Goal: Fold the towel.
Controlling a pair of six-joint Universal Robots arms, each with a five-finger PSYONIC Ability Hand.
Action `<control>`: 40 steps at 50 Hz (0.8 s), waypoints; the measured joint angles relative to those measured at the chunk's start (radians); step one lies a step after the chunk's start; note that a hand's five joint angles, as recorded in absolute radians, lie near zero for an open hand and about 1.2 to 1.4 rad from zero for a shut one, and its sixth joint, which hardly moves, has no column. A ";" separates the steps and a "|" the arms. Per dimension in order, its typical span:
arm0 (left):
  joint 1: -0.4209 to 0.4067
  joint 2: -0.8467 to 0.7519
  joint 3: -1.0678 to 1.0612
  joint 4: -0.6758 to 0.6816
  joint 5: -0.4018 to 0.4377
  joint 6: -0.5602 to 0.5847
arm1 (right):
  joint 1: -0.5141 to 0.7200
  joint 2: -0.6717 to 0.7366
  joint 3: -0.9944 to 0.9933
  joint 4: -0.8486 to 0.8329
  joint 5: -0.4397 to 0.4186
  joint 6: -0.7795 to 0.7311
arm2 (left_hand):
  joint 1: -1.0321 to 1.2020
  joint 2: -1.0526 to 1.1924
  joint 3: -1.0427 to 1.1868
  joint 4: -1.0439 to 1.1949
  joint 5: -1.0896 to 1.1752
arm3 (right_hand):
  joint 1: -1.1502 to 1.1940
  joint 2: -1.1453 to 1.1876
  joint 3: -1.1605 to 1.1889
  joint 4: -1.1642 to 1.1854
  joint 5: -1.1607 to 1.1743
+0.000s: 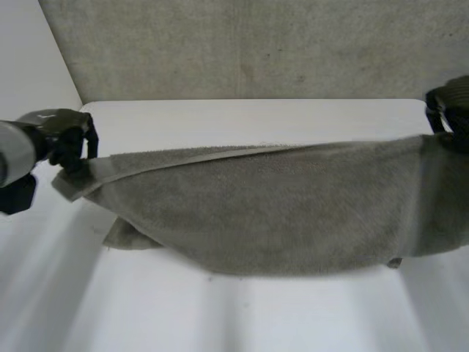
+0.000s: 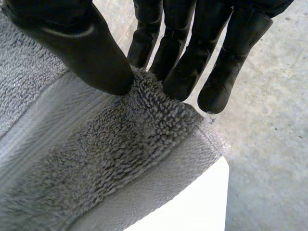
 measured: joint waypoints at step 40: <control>-0.005 -0.198 -0.174 0.692 0.124 -0.341 | 0.136 0.233 0.327 -0.824 -0.079 0.096 | 0.005 0.001 0.001 0.002 0.005 | 0.003 0.010 0.000 0.000 0.009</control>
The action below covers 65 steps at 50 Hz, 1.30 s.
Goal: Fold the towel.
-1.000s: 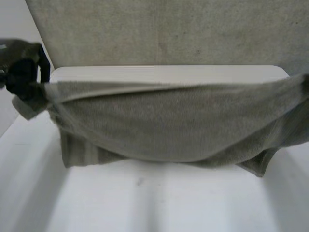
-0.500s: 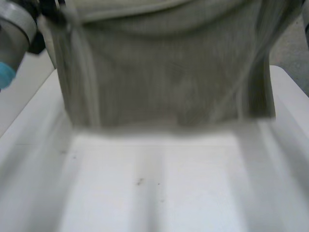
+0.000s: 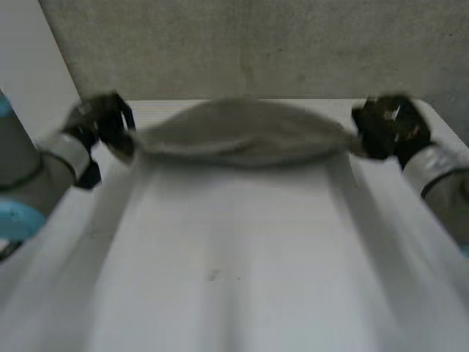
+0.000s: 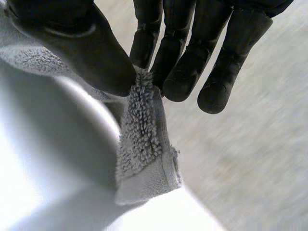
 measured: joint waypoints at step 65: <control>0.070 -0.253 0.222 -0.355 0.042 0.238 | -0.039 0.262 -0.175 0.079 0.049 -0.383 | 0.004 0.000 0.000 0.000 0.001 | 0.000 0.000 0.000 0.000 0.013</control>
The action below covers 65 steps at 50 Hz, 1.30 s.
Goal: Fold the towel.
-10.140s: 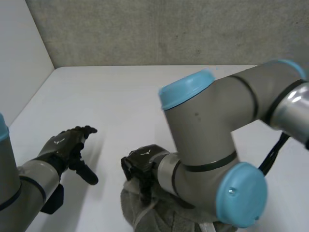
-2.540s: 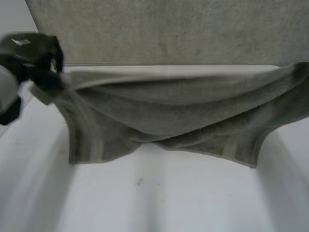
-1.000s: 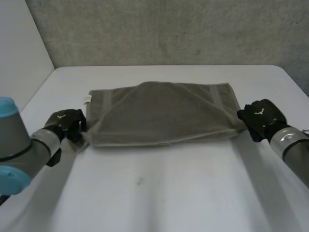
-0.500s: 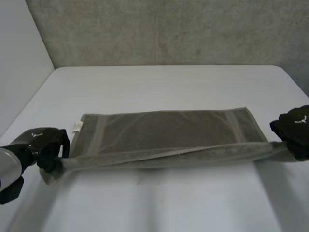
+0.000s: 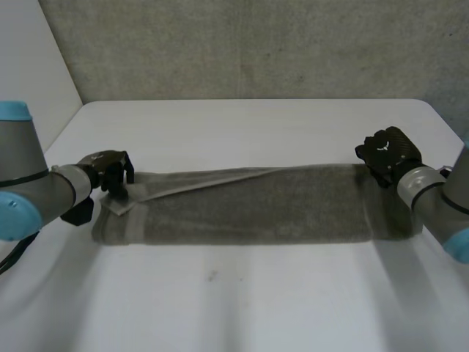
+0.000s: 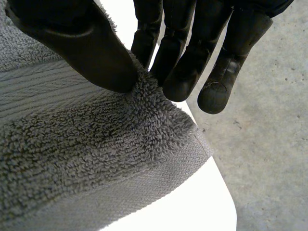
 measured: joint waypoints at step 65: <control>-0.054 0.305 -0.204 0.120 -0.080 -0.109 | 0.020 -0.259 0.059 0.095 0.143 0.208 | -1.020 -1.049 -1.048 -1.050 -1.003 | -1.090 -1.076 -1.094 -1.078 -1.120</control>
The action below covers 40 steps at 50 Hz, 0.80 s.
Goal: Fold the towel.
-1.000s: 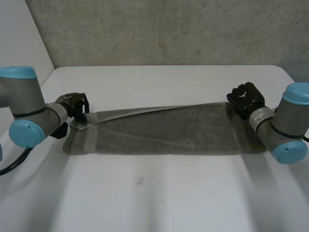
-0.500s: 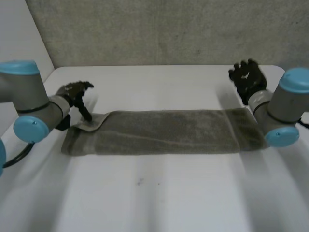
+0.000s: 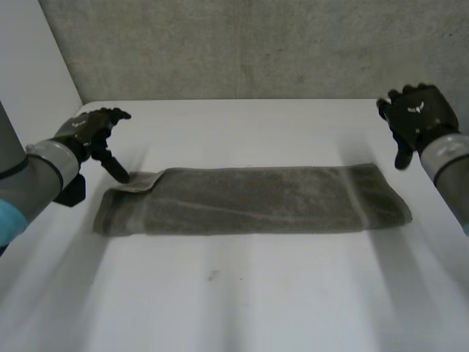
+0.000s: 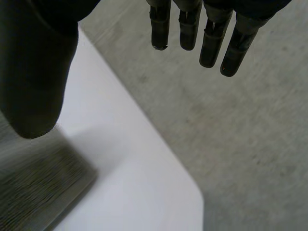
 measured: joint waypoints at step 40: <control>-0.003 -0.384 0.271 -0.141 -0.015 0.251 | -0.076 0.011 0.278 -0.130 -0.017 -0.011 | 0.162 0.164 0.164 0.167 0.126 | 0.002 0.000 0.000 0.000 0.000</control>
